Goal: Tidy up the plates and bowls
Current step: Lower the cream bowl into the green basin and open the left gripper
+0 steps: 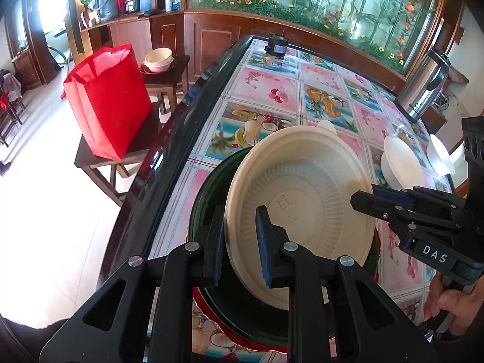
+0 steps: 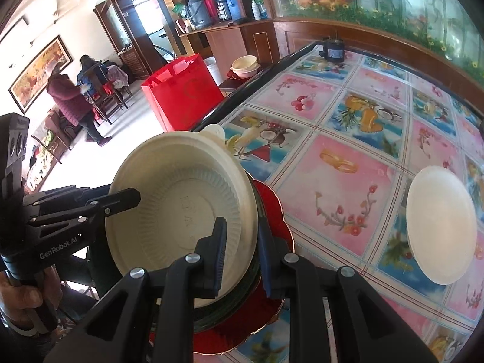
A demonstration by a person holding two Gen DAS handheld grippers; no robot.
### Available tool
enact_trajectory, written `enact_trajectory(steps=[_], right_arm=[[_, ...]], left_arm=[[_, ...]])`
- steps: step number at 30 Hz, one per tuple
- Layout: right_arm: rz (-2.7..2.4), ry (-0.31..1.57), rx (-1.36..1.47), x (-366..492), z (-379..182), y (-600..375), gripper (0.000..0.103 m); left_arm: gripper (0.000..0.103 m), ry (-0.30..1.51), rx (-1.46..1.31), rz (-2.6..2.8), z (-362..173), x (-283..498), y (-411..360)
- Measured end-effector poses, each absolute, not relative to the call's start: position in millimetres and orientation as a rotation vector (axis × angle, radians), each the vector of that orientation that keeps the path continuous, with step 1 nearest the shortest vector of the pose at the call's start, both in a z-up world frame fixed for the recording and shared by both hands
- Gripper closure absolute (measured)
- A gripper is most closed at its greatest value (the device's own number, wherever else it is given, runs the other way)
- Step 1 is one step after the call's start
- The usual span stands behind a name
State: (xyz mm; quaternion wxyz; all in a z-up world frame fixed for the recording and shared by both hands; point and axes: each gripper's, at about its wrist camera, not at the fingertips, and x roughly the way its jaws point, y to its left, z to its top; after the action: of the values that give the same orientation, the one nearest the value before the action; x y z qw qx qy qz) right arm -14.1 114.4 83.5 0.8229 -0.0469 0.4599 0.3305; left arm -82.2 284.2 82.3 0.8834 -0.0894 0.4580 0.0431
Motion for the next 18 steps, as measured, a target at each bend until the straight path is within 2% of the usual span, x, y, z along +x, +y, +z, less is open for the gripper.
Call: enact_trajectory(steps=[2,5,8,10,11,13,16,18], right_arm=[[0.712,0.984,-0.085,-12.3,83.1,113.9,0.083],[0.721,0.984,-0.085,-12.6,82.3,115.6,0.079],[0.736,0.986,-0.075,-14.6,82.9,117.1,0.074],[0.735,0.981,-0.068,-15.3,84.7,115.7,0.069],[0.729,0.972,-0.070,-16.8,87.3,113.8,0.065],[0.723,0.956,-0.065,-18.6,91.0,109.4,0.060],[0.721,0.942,-0.037,-22.0,98.1,96.4,0.058],[0.709,0.927,-0.025,-25.6,103.8,85.4,0.052]], left_arm=[[0.083,0.936,-0.165,0.109,84.8,-83.2,283.1],[0.074,0.918,-0.171,0.115,88.5,-85.4,285.0],[0.061,0.901,-0.197,0.094,93.8,-88.0,286.0],[0.040,0.868,-0.178,0.122,100.6,-91.2,284.0],[0.037,0.847,-0.171,0.135,104.9,-93.2,283.2],[0.035,0.809,-0.182,0.143,113.1,-96.8,282.6],[0.031,0.763,-0.210,0.138,123.9,-99.2,278.2],[0.031,0.739,-0.220,0.119,130.3,-97.6,269.9]])
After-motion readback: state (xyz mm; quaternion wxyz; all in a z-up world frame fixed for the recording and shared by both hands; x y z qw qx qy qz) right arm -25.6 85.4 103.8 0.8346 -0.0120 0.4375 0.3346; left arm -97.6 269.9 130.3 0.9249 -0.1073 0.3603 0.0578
